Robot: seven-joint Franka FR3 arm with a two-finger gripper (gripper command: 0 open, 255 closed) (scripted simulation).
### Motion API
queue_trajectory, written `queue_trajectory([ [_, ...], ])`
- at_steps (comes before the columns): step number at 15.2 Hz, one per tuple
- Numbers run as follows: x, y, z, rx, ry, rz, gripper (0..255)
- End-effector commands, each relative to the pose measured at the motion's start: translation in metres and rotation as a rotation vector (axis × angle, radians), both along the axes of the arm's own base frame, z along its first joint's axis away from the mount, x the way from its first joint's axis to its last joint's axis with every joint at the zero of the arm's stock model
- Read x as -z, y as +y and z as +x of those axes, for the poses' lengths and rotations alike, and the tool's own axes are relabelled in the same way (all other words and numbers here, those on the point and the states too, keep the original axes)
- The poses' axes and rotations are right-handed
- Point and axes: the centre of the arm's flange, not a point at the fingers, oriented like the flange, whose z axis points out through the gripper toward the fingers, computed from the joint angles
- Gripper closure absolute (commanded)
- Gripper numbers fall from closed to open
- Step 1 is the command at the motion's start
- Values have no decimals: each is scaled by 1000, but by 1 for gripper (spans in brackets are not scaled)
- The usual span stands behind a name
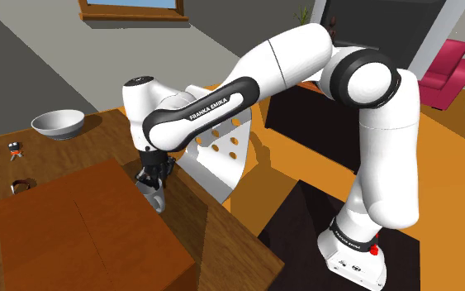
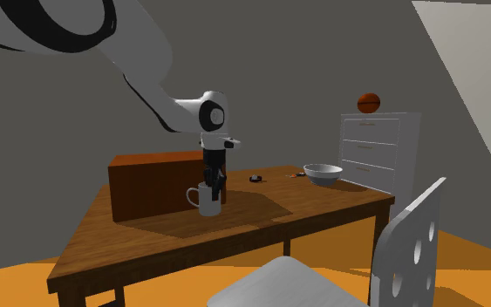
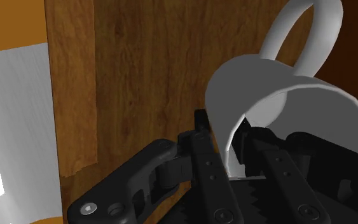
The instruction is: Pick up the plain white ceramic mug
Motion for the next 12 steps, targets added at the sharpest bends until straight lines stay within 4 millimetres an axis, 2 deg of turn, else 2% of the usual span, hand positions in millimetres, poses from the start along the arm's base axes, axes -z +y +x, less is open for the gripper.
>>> queue_trajectory([
  [1, 0, 0, 0, 0, 0, 0, 255],
  [7, 0, 0, 0, 0, 0, 0, 255],
  [12, -26, 0, 0, 0, 0, 0, 255],
])
